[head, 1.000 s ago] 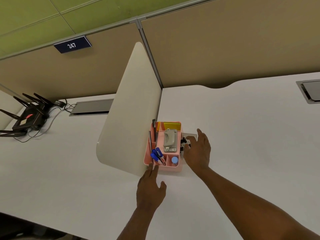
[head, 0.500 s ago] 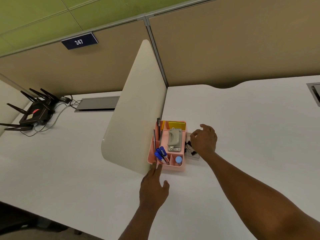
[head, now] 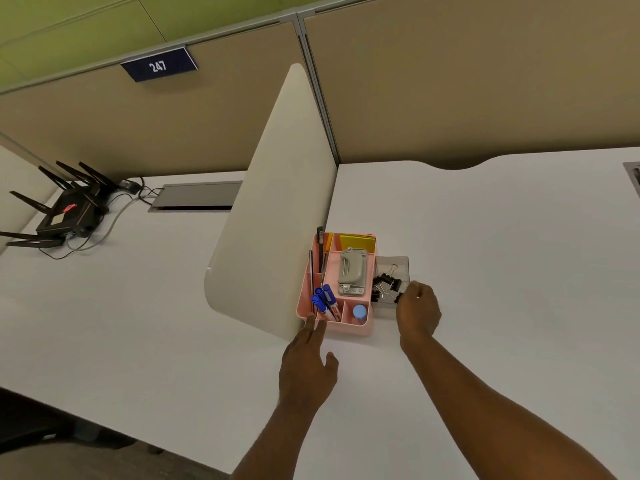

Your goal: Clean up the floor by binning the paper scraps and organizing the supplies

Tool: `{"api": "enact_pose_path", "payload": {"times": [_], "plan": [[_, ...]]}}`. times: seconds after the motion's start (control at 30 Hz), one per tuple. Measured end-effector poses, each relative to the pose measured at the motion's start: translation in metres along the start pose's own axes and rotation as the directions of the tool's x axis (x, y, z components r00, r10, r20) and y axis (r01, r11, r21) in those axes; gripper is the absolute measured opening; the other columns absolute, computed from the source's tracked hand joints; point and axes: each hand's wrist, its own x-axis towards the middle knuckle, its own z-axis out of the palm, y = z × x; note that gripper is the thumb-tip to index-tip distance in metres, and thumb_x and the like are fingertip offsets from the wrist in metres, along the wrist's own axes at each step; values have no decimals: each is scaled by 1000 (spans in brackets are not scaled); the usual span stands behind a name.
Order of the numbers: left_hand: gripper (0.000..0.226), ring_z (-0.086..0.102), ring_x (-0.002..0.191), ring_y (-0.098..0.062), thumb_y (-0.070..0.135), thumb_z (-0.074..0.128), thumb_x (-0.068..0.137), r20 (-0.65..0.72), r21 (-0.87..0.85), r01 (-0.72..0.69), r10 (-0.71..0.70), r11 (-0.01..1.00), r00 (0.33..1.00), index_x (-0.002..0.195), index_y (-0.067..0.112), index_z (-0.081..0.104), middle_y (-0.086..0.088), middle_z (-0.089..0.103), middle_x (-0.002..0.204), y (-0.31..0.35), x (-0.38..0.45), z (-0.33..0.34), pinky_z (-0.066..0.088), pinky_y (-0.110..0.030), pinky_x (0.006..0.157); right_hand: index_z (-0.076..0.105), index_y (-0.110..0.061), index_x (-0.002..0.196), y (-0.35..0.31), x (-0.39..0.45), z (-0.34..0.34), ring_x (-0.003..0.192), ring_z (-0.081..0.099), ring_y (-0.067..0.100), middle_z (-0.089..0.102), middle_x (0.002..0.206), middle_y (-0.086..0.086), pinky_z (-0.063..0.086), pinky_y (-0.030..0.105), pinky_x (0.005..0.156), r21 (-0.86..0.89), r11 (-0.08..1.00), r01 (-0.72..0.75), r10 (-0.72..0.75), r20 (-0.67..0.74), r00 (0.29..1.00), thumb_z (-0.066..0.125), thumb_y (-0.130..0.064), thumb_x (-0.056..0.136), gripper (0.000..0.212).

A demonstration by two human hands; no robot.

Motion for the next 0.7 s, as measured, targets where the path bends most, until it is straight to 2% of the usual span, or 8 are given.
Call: {"api": "enact_pose_path", "payload": {"times": [0.1,0.2,0.3,0.4,0.5,0.6,0.7], "plan": [[68,29,143,-9,38,58,92,-3,1,-1,1,1000,1000,151,32,24,11,22,159,0,1,1,29,-27,114,60,-11,114,-1,-14,11,104,60,26,65,118,11,46,38,91,-54,997,46,-41,98,994,32,-36,102,40],[69,29,144,-10,40,58,91,-5,10,5,-5,1000,1000,151,32,25,10,23,158,0,1,3,28,-27,114,57,-22,104,-1,-25,21,93,58,16,66,118,7,50,35,88,-67,988,139,-112,306,945,32,-42,102,32],[69,30,143,-9,41,59,91,0,25,9,-9,1000,1000,150,33,25,11,23,158,-1,3,4,28,-26,113,51,-25,128,-1,-34,21,111,59,20,60,130,4,49,36,96,-48,989,143,-105,459,882,31,-48,100,41],[70,29,144,-9,42,59,90,10,31,12,-12,999,1000,150,34,24,11,23,158,-2,4,5,29,-27,113,45,-26,136,-2,-34,12,121,54,21,55,136,4,45,39,102,-64,988,141,-90,505,859,28,-51,99,48],[74,26,145,-10,42,59,90,33,30,3,-4,1000,999,151,35,19,11,19,160,-4,3,6,28,-29,114,45,-25,136,0,-36,1,120,55,23,56,135,5,47,43,104,-132,974,185,-90,525,847,28,-51,99,48],[80,18,148,-12,44,57,91,89,65,-34,28,997,996,153,34,8,11,8,162,-6,1,4,27,-32,115,47,-23,133,6,-43,-9,115,58,22,58,132,5,49,42,101,-173,959,223,-101,529,842,30,-50,99,46],[84,7,150,-15,47,55,92,115,86,-46,36,995,993,153,33,0,9,-4,162,-4,-2,0,24,-35,117,47,-22,136,16,-51,-23,122,54,24,55,138,5,45,41,104,-205,940,272,-124,537,834,31,-50,99,49]]}}
